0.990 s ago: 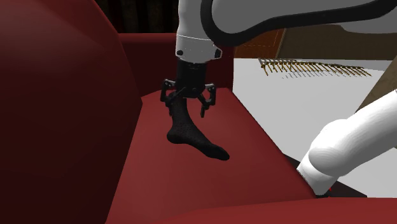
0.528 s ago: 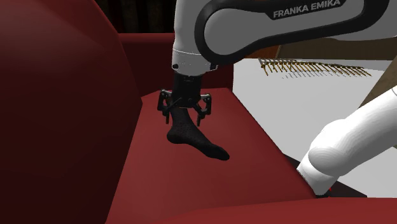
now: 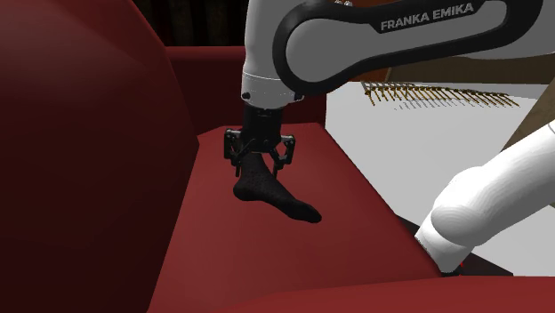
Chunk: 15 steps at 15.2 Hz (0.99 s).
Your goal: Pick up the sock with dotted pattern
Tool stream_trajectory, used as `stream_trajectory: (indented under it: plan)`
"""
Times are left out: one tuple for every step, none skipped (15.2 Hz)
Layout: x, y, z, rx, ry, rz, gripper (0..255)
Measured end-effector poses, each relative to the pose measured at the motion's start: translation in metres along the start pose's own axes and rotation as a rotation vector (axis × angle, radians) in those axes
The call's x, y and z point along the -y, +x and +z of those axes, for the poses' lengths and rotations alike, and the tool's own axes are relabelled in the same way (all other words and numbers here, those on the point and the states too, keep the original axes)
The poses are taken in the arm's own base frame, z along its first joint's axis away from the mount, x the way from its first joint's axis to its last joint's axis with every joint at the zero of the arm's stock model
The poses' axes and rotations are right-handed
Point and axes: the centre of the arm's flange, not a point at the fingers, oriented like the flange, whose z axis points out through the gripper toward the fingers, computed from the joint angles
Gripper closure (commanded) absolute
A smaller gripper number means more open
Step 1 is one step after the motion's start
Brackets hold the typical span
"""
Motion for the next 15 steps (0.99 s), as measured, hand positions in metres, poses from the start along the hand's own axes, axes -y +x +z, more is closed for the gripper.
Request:
stream_trajectory:
  plan:
    - [0.0,0.0,0.0,0.0,0.0,0.0,255]
    - [0.0,0.0,0.0,0.0,0.0,0.0,255]
    - [0.0,0.0,0.0,0.0,0.0,0.0,255]
    - [0.0,0.0,0.0,0.0,0.0,0.001,255]
    - [0.0,0.0,-0.002,0.001,-0.001,0.001,255]
    - [0.0,-0.001,-0.005,0.001,-0.002,0.0,255]
    - [0.001,-0.001,-0.009,0.001,-0.002,0.0,255]
    - [0.001,-0.001,-0.014,0.002,-0.002,0.0,255]
    - [0.002,-0.002,-0.019,0.002,-0.002,0.0,255]
    - [0.003,-0.002,-0.025,0.002,-0.002,0.0,255]
    - [0.003,-0.003,-0.029,0.002,-0.002,0.0,255]
    - [0.004,-0.003,-0.034,0.002,-0.002,0.0,255]
    - [0.004,-0.004,-0.039,0.002,-0.002,0.0,255]
    - [0.004,-0.003,-0.045,0.002,-0.002,0.0,255]
    - [0.005,-0.004,-0.05,0.002,-0.002,0.0,255]
